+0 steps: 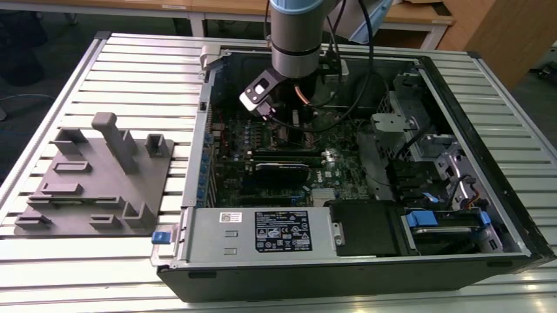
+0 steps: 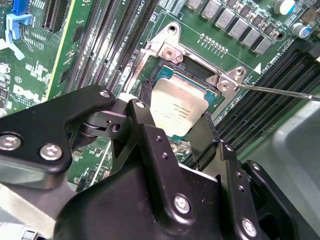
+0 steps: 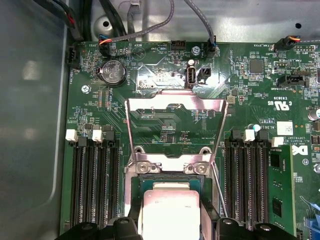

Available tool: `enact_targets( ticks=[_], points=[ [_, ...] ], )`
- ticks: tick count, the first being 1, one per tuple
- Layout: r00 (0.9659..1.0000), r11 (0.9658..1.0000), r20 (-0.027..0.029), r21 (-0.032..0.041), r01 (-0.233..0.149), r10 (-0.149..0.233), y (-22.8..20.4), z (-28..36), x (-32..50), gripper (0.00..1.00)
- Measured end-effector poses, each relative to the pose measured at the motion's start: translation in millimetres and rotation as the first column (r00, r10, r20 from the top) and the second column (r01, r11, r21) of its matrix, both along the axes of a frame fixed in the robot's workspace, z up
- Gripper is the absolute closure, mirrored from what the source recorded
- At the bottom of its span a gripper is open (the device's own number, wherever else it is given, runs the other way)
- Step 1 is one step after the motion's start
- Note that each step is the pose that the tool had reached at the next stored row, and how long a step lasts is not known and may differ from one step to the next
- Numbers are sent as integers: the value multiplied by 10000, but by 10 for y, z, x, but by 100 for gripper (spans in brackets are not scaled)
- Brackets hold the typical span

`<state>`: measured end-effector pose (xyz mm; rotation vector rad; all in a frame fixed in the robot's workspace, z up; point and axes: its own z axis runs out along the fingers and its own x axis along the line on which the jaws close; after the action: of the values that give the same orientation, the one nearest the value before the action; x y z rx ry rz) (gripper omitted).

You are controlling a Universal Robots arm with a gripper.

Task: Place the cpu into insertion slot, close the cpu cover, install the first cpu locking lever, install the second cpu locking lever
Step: 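Place the cpu into insertion slot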

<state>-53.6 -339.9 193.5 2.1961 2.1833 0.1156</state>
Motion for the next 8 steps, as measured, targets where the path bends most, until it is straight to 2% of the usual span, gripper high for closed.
enact_targets(
  ticks=[8],
  points=[
    [10000,10000,-1,-2,0,0,0,-10,0,46]
  ],
)
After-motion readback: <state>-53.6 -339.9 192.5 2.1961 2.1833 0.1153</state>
